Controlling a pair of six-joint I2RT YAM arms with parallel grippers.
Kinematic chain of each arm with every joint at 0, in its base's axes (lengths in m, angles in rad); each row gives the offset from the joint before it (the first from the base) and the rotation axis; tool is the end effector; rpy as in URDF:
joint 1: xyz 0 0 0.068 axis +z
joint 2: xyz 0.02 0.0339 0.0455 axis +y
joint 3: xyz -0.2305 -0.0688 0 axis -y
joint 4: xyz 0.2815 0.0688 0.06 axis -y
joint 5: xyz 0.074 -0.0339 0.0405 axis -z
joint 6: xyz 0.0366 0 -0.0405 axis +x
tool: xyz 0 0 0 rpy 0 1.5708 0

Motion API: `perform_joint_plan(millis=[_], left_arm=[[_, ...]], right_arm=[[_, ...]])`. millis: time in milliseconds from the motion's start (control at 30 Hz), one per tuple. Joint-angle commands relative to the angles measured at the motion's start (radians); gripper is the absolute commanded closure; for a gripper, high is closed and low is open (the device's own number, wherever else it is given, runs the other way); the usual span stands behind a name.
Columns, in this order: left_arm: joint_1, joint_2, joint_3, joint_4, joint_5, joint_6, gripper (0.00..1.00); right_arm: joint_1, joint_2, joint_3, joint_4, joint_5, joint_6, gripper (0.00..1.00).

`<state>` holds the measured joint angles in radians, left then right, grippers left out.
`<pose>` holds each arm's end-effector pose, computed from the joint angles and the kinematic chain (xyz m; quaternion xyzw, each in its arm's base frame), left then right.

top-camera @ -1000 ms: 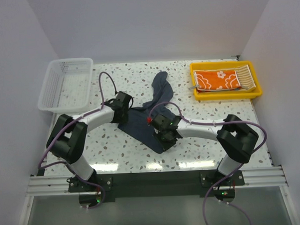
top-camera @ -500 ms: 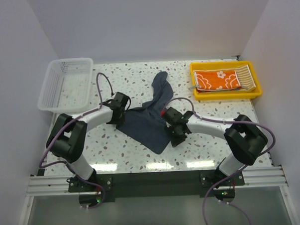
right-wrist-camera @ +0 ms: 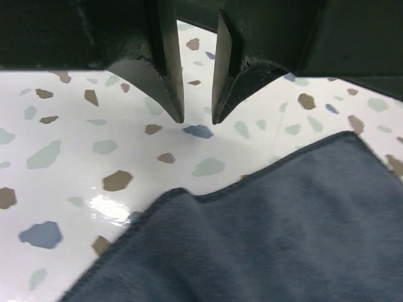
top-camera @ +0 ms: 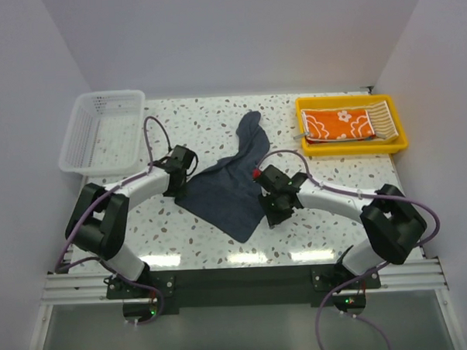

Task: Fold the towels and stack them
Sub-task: Flatten out the crumpled towel

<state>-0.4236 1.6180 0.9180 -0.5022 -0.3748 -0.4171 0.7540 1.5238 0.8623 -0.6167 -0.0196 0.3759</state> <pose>0.3007 -0.1209 0.1075 -0.0310 0.9660 0.0937 0.2391 0.2182 0.2059 0.1123 -0.1873 0.9714 0.0862 0.1179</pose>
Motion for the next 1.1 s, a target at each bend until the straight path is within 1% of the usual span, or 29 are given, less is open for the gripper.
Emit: perform_joint_plan(millis=[0,67,133,200,267,367,567,633,667,733,767,933,967,1033,1067], left_arm=[[0.008,-0.007,-0.002,-0.010,0.028,0.035,0.72],[0.008,-0.004,-0.011,-0.010,0.034,0.041,0.76],[0.008,0.000,-0.015,-0.015,0.033,0.043,0.79],[0.008,0.008,-0.013,-0.021,0.034,0.046,0.80],[0.008,0.013,-0.011,-0.024,0.039,0.049,0.78],[0.009,0.022,-0.016,-0.032,0.040,0.052,0.76],[0.019,0.048,-0.025,-0.035,0.059,0.054,0.72],[0.020,0.057,-0.025,-0.036,0.074,0.055,0.72],[0.020,0.063,-0.025,-0.036,0.077,0.055,0.74],[0.020,0.071,-0.027,-0.038,0.086,0.054,0.77],[0.022,0.078,-0.024,-0.038,0.089,0.054,0.80],[0.022,0.105,-0.028,-0.042,0.116,0.046,0.89],[0.022,0.114,-0.031,-0.042,0.120,0.044,0.93],[0.023,0.125,-0.030,-0.050,0.123,0.041,0.98],[0.023,0.132,-0.027,-0.055,0.123,0.041,1.00]], right_arm=[[0.066,-0.044,0.058,0.020,-0.023,-0.009,0.71],[0.099,-0.036,0.082,0.052,-0.028,0.009,0.69],[0.120,-0.027,0.096,0.083,-0.051,0.014,0.68],[0.152,-0.004,0.119,0.126,-0.062,0.009,0.63],[0.185,0.033,0.141,0.152,-0.069,-0.014,0.57],[0.229,0.087,0.176,0.144,-0.062,-0.064,0.52],[0.300,0.148,0.215,0.114,-0.048,-0.140,0.46],[0.312,0.176,0.224,0.098,-0.039,-0.158,0.45],[0.323,0.183,0.227,0.081,-0.034,-0.163,0.44],[0.334,0.211,0.233,0.064,-0.022,-0.175,0.44],[0.340,0.220,0.234,0.051,-0.019,-0.175,0.44],[0.366,0.269,0.234,0.012,0.035,-0.178,0.44],[0.372,0.285,0.234,0.002,0.047,-0.178,0.47],[0.377,0.291,0.225,-0.003,0.084,-0.177,0.51],[0.377,0.286,0.221,-0.003,0.092,-0.173,0.56]])
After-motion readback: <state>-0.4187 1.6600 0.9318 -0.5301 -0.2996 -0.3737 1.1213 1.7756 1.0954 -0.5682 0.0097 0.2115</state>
